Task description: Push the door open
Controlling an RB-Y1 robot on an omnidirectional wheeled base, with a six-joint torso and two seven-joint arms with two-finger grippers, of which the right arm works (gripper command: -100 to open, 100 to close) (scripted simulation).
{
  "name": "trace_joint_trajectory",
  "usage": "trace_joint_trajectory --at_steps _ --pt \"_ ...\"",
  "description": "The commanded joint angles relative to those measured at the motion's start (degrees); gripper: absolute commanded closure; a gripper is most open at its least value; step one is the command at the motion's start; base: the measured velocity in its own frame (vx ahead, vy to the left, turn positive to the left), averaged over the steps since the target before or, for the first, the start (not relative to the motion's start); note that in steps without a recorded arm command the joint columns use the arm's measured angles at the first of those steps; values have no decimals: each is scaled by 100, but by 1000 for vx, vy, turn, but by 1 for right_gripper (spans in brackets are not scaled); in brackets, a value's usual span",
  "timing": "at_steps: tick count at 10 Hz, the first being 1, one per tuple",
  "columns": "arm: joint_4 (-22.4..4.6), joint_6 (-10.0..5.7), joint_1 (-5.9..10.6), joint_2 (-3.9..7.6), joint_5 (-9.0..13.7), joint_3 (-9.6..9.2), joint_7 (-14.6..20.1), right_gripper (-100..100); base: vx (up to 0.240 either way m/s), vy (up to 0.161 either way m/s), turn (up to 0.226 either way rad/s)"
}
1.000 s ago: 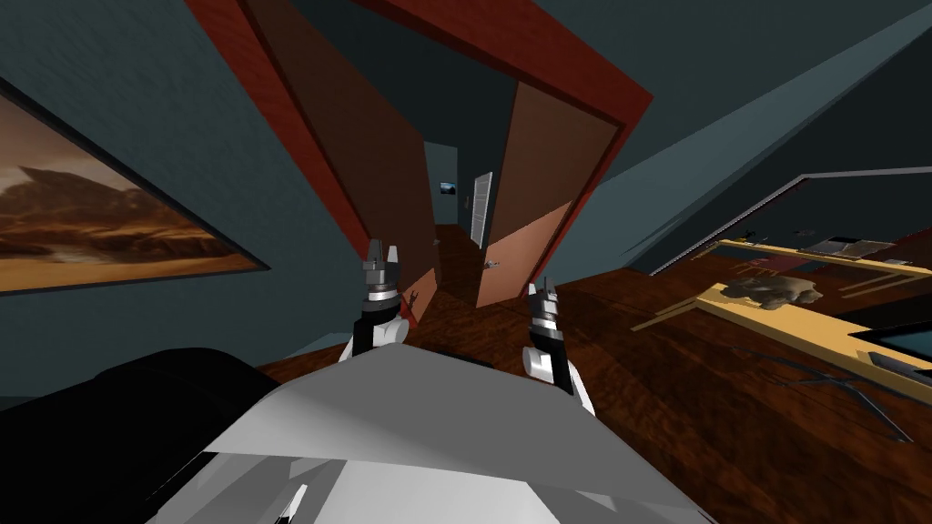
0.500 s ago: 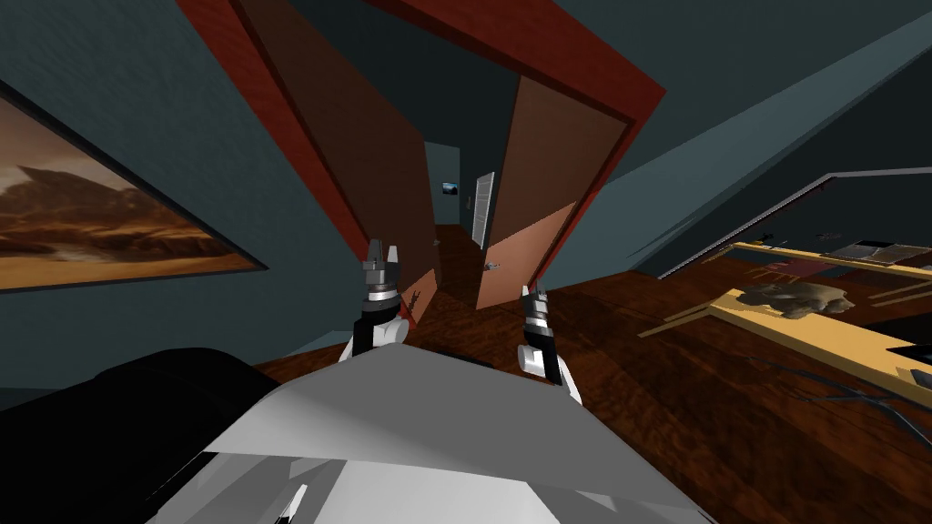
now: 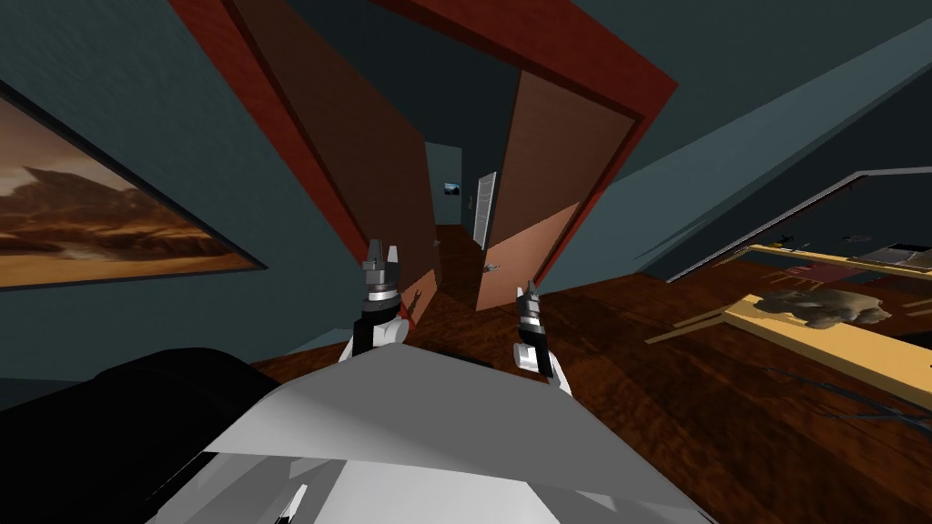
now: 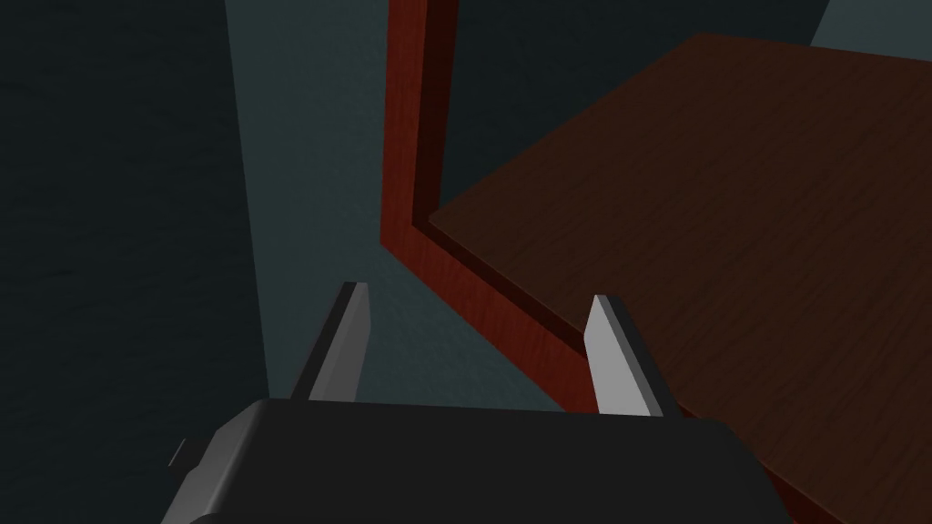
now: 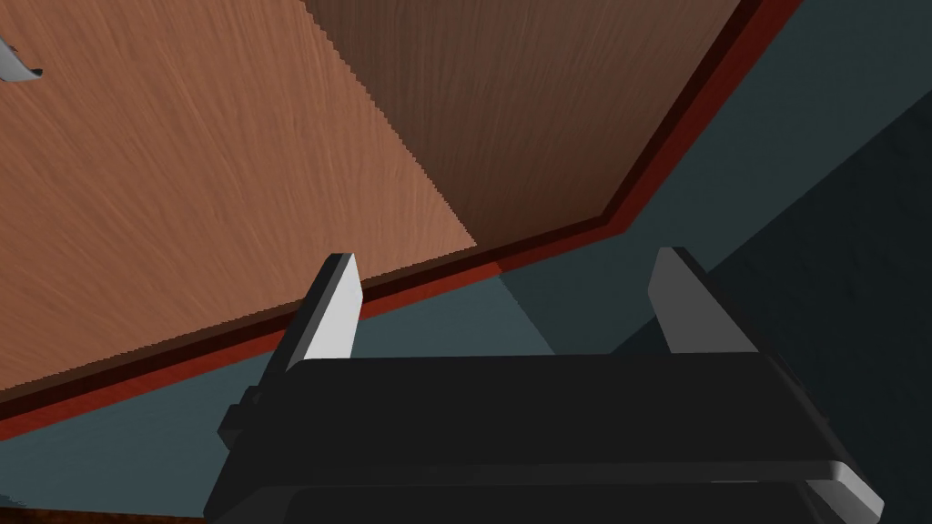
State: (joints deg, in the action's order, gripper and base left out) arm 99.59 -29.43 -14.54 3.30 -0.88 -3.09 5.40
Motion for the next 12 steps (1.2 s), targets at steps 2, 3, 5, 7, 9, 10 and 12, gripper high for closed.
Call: trace_joint_trajectory --at_steps 2,3,5,7,9,10,12 --pt "-387 -102 149 16 14 -30 3 -100 43 -39 36" --pt "-573 -191 285 26 26 -59 3 -100 52 -37 55" --pt "-871 -282 423 36 38 -89 3 -100 45 -41 43" --pt "-1242 -372 561 45 51 -118 3 -100 50 -39 40" --pt "-1537 -465 703 52 63 -149 4 -100 41 -51 44" --pt "-1658 -465 703 52 63 -149 4 -100 36 -44 36" --pt "-1981 -558 846 58 76 -179 4 -100 43 -34 45"
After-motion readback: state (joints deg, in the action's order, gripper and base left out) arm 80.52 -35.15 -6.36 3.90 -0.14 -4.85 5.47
